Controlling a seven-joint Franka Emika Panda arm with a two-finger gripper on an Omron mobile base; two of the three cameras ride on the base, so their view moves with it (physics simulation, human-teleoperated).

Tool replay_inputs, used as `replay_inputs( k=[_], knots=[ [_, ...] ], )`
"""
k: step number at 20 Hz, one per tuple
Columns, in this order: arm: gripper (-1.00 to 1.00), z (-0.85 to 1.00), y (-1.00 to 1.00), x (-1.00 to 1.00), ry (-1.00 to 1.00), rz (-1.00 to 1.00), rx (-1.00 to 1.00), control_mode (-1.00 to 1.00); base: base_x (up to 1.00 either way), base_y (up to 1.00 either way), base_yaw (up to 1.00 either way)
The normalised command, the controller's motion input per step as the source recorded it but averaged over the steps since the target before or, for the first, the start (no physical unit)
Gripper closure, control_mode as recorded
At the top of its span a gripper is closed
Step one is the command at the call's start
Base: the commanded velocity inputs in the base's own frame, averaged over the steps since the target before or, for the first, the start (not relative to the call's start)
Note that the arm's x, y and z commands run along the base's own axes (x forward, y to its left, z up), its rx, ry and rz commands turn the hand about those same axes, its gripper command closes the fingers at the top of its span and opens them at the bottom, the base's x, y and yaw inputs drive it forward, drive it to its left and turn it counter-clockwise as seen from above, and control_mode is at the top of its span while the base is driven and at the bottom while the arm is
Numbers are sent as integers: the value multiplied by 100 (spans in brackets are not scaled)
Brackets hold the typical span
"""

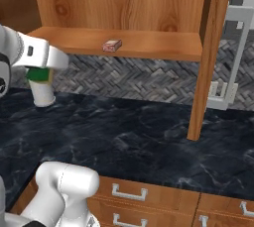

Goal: Pick up the bar soap and sponge from the sink, and place them back in the cabinet, and close the cabinet doors.

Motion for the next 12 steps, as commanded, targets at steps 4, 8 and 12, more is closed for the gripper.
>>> replay_inputs(
  k=[4, 8, 12],
  knots=[
    [100, 1, 5, 60, -9, 1, 0, -100, 0, 0, 0],
    [100, 1, 1, 69, -6, 0, 0, -100, 0, 0, 0],
    [100, 1, 0, 73, -1, 1, 0, -100, 0, 0, 0]
  ],
)
